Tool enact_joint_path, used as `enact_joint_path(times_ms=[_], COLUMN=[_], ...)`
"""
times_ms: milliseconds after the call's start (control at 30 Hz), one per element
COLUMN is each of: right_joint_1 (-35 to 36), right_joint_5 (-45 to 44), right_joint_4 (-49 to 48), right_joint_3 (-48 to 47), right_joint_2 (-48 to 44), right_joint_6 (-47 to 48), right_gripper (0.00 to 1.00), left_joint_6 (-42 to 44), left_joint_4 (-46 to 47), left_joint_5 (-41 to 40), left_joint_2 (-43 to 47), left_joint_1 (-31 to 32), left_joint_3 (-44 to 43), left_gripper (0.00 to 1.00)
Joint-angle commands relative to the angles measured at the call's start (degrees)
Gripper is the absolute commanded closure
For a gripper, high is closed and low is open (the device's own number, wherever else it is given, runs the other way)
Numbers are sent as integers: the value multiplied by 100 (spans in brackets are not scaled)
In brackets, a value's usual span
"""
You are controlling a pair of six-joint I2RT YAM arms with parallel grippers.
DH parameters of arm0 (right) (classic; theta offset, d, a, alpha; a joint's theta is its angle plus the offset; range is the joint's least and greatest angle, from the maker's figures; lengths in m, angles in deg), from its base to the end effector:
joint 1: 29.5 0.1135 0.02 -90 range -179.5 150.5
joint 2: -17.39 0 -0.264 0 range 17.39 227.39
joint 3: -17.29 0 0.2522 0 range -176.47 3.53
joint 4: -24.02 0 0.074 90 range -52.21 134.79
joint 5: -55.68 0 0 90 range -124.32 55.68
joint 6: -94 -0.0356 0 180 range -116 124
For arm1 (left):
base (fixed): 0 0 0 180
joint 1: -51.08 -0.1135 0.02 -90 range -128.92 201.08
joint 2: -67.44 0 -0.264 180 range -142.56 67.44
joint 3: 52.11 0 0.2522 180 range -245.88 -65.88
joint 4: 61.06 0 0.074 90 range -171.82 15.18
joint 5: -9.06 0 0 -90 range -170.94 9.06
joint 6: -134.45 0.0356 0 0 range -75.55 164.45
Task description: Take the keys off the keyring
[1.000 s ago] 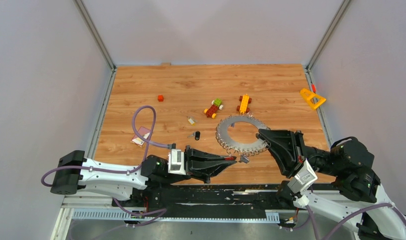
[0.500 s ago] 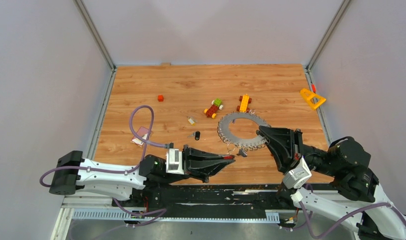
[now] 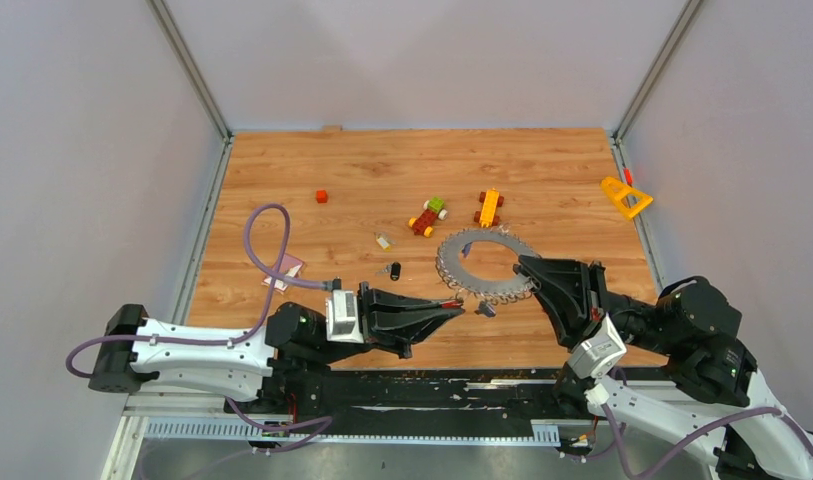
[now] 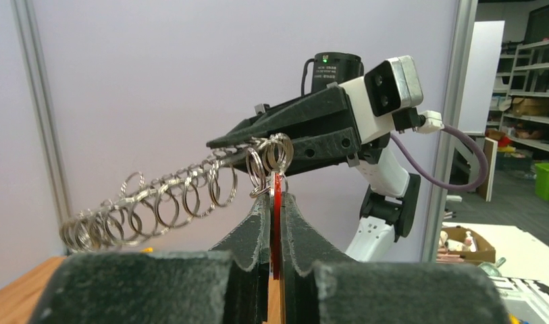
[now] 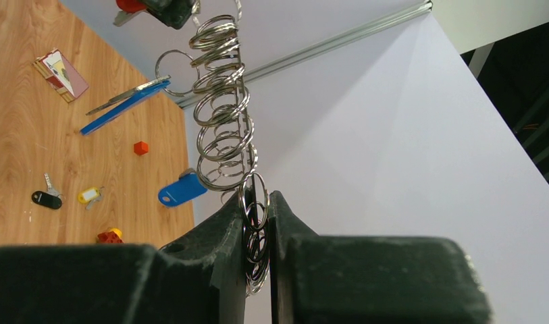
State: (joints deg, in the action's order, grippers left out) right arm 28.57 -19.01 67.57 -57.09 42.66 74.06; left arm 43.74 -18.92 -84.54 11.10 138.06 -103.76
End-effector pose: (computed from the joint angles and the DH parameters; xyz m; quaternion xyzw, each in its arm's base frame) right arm 0.0207 0.0510 0.4273 -0.6421 0.2026 0.0124 0.7393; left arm 0.0134 -0.2116 0.3792 0.2820 0.3421 -0.6108 0.6560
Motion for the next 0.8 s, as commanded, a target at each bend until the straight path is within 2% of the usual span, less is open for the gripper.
enact_joint_path(times_ms=[0,100,300,533,767], right_joint_1=[3,-1,3,-4,1], right_joint_5=[157,214,293,293,259], right_joint_4=[-403,-433,-515,-556,-539], right_joint_3=[64,134,278,426,503], right_joint_2=[-114,-166,-295,-462,-578], right_joint_6=[-210,-295,-498,-723,-837], right_gripper=[100,100,100,100,100], left_joint_6=[309,407,561,563,477], left_joint_4=[-822,-1523,-3676,-5429,-6527], left_joint_5=[-101,-89,-135,-277,-356], left_joint_2=[206,260,212,152,-79], left_joint_1=[5,12,10,12,12], left_joint_3=[-494,-769,-1812,-2732,-3386], left_gripper=[100,100,100,100,100])
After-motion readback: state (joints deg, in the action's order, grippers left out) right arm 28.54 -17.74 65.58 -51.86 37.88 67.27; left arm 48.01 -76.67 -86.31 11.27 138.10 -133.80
